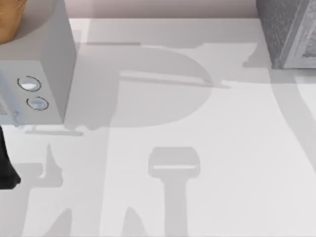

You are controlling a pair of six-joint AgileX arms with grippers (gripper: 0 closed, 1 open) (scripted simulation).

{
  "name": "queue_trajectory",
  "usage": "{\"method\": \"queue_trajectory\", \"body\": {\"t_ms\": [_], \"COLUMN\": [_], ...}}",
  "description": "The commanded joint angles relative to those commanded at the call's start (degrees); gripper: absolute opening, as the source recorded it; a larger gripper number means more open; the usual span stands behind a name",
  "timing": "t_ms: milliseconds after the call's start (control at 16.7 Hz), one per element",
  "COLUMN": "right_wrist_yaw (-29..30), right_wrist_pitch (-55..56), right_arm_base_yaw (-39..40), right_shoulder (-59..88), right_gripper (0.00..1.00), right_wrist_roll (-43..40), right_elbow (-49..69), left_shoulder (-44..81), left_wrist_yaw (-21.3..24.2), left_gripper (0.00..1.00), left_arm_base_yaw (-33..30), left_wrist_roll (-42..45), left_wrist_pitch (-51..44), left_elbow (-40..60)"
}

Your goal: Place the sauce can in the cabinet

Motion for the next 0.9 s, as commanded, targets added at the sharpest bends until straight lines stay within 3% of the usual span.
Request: {"method": "queue_trajectory", "body": {"t_ms": [540,900], "right_wrist_yaw": [-0.05,-1.63], "right_wrist_pitch": [-0.41,2.1], "right_arm_base_yaw": [0.15,-3.01], "right_shoulder": [2.8,19.05], "right_gripper": [0.0,0.0], "right_wrist_roll": [0.26,0.58], "right_elbow": [3.28,17.31], "left_shoulder": [0.0,0.0], "left_wrist_yaw": [0.0,0.0], "left_gripper": [1.0,1.0], "left_arm_base_yaw": [0.0,0.0], "left_wrist_roll": [0.0,0.0], "left_wrist_pitch": [0.0,0.0], "left_elbow": [0.0,0.0]}}
